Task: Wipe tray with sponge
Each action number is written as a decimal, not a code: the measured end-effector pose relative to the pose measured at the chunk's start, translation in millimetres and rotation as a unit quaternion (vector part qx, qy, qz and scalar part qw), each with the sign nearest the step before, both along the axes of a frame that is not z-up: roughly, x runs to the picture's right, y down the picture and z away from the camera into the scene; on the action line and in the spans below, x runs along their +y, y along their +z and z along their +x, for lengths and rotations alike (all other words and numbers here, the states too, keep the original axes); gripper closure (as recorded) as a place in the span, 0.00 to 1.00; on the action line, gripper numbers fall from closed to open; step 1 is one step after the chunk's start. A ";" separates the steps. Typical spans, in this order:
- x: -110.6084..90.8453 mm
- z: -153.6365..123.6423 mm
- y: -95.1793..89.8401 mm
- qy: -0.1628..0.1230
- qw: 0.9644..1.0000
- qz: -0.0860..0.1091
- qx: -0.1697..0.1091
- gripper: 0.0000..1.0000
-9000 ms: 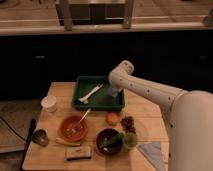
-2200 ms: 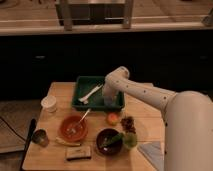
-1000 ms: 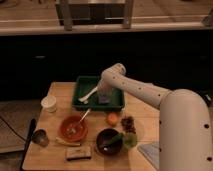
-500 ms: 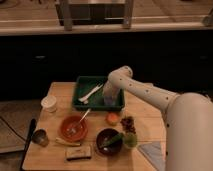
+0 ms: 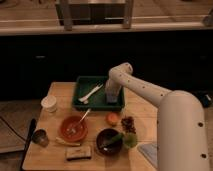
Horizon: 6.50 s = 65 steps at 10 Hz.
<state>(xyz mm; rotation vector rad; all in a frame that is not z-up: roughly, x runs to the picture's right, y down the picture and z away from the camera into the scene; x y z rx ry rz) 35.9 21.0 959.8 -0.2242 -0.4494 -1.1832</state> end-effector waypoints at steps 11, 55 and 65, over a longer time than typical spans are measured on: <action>-5.4 -39.6 -26.7 -0.007 0.995 0.017 -0.096 1.00; -3.9 -39.3 -25.6 -0.007 0.995 0.016 -0.095 1.00; -3.7 -39.6 -25.6 -0.007 0.995 0.016 -0.095 1.00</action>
